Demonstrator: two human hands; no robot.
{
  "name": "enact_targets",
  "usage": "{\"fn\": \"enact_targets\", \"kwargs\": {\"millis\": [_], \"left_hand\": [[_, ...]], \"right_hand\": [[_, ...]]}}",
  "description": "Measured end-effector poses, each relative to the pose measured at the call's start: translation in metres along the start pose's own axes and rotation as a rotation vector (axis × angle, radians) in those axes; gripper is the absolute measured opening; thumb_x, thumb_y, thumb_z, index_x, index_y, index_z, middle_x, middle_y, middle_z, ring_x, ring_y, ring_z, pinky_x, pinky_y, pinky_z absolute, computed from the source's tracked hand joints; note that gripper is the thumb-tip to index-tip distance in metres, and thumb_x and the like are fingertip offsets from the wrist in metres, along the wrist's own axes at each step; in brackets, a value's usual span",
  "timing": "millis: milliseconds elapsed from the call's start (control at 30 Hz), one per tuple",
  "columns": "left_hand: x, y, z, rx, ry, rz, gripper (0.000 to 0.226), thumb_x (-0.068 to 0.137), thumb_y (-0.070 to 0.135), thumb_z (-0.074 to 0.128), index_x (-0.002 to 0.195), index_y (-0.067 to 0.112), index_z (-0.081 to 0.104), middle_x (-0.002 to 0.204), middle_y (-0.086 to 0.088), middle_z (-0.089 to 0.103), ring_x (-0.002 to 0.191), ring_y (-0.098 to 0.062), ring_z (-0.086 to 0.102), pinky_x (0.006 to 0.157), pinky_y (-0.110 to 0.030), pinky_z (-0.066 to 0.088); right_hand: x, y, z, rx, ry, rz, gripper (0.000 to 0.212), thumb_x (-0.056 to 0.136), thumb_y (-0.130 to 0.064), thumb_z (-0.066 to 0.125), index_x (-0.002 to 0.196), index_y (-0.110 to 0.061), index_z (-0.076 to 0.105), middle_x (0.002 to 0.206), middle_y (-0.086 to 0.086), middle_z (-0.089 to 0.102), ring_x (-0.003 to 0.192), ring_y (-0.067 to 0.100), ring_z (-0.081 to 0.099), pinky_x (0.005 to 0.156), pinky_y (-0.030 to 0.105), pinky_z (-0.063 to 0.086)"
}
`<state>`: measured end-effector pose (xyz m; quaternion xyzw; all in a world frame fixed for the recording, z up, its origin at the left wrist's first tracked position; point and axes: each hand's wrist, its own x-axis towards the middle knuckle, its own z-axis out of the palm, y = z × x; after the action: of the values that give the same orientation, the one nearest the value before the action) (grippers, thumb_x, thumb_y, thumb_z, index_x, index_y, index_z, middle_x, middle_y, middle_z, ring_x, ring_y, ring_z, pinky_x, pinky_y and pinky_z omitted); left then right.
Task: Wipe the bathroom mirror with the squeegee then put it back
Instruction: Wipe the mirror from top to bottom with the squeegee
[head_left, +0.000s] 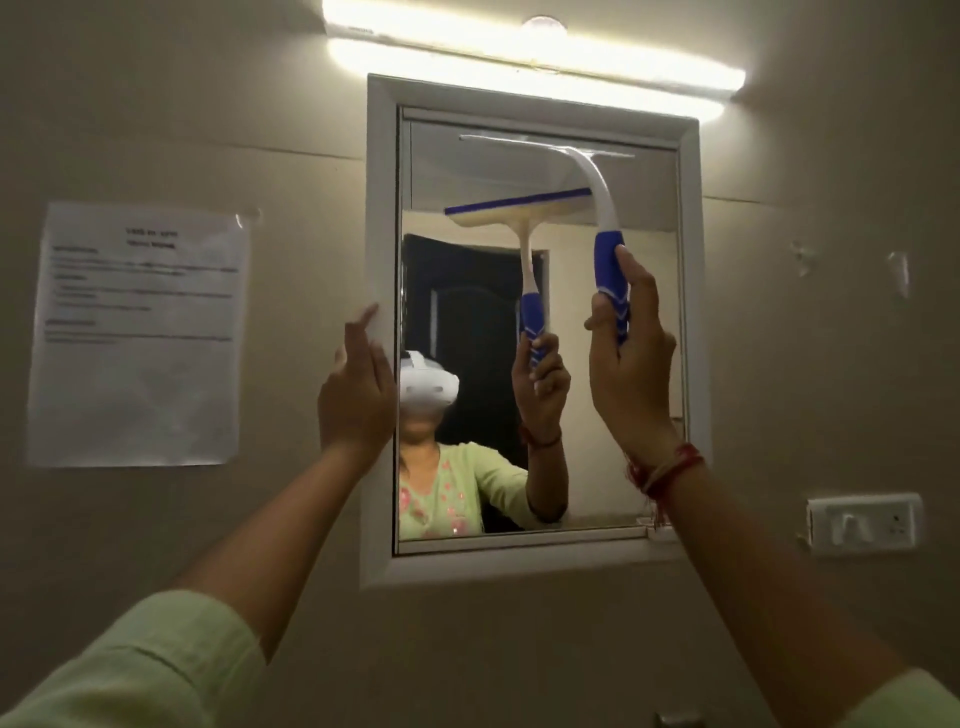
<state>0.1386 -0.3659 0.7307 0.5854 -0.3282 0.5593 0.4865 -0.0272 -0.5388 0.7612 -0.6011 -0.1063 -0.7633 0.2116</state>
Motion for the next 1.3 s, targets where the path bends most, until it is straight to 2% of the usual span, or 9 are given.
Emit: {"fn": "enact_targets", "kwargs": {"millis": [200,300,400,467,667,833,1000,1200,1300], "left_hand": [[-0.001,-0.001,0.001,-0.036,-0.018,-0.005,0.035,0.099,0.019,0.032,0.134,0.020,0.032,0.080,-0.012,0.058,0.048,-0.003,0.040,0.044,-0.015,0.025],[-0.001,-0.001,0.001,-0.022,-0.012,-0.016,0.035,0.099,0.019,0.032,0.134,0.017,0.034,0.074,-0.007,0.055,0.047,-0.001,0.038,0.045,-0.012,0.023],[0.000,0.000,0.001,-0.012,-0.009,-0.044,0.035,0.100,0.019,0.033,0.134,0.016,0.036,0.078,0.000,0.052,0.047,0.001,0.036,0.046,-0.011,0.021],[0.000,0.000,0.001,-0.021,-0.016,-0.047,0.035,0.100,0.020,0.032,0.135,0.016,0.035,0.076,0.000,0.050,0.047,-0.001,0.038,0.046,-0.012,0.022],[-0.001,0.002,-0.001,-0.041,-0.021,-0.039,0.036,0.100,0.022,0.030,0.135,0.014,0.034,0.074,-0.001,0.049,0.046,-0.003,0.040,0.045,-0.012,0.024],[-0.001,0.002,-0.002,-0.018,-0.027,-0.034,0.036,0.100,0.021,0.030,0.135,0.015,0.035,0.079,-0.011,0.058,0.045,-0.001,0.038,0.043,-0.007,0.021],[-0.001,0.000,-0.001,-0.034,-0.032,-0.019,0.035,0.100,0.020,0.031,0.135,0.015,0.035,0.082,-0.014,0.061,0.046,0.000,0.038,0.041,-0.007,0.027],[-0.001,-0.001,0.000,-0.038,-0.036,-0.014,0.036,0.101,0.020,0.030,0.136,0.015,0.034,0.090,-0.014,0.062,0.046,0.000,0.038,0.040,-0.007,0.029],[-0.001,-0.001,0.000,-0.042,-0.032,-0.020,0.036,0.101,0.021,0.030,0.136,0.016,0.034,0.076,-0.009,0.056,0.045,-0.001,0.038,0.040,-0.007,0.028]], "right_hand": [[0.019,0.005,0.019,-0.054,0.024,0.002,0.040,0.095,-0.016,0.048,0.133,-0.008,0.040,0.115,0.009,0.060,0.080,-0.025,0.051,0.064,-0.007,0.037],[0.029,0.006,0.024,-0.110,0.028,-0.003,0.041,0.094,-0.021,0.049,0.133,-0.010,0.042,0.118,0.010,0.062,0.076,-0.009,0.059,0.066,-0.005,0.040],[0.036,0.009,0.027,-0.128,0.012,0.005,0.043,0.094,-0.023,0.050,0.135,-0.012,0.043,0.124,0.010,0.061,0.098,0.017,0.064,0.075,0.004,0.044],[0.037,0.010,0.028,-0.125,0.008,0.010,0.043,0.094,-0.023,0.050,0.136,-0.012,0.043,0.126,0.009,0.059,0.104,0.021,0.063,0.080,0.009,0.043],[0.026,0.010,0.026,-0.123,0.026,0.044,0.042,0.094,-0.023,0.051,0.134,-0.014,0.044,0.127,0.008,0.059,0.107,0.021,0.062,0.082,0.011,0.044],[-0.018,0.018,0.021,-0.112,0.011,0.084,0.043,0.094,-0.022,0.050,0.136,-0.015,0.042,0.126,0.009,0.059,0.104,0.021,0.062,0.080,0.008,0.043],[0.008,0.013,0.021,-0.123,0.017,0.060,0.041,0.094,-0.022,0.050,0.134,-0.012,0.045,0.125,0.010,0.059,0.104,0.021,0.062,0.085,0.023,0.051],[-0.012,0.020,0.015,-0.133,0.003,0.067,0.041,0.095,-0.023,0.049,0.134,-0.014,0.043,0.125,0.010,0.059,0.103,0.020,0.062,0.082,0.017,0.049],[-0.045,0.024,0.009,-0.111,-0.009,0.073,0.042,0.095,-0.025,0.049,0.136,-0.018,0.041,0.127,0.010,0.057,0.104,0.020,0.062,0.084,0.020,0.050]]}}
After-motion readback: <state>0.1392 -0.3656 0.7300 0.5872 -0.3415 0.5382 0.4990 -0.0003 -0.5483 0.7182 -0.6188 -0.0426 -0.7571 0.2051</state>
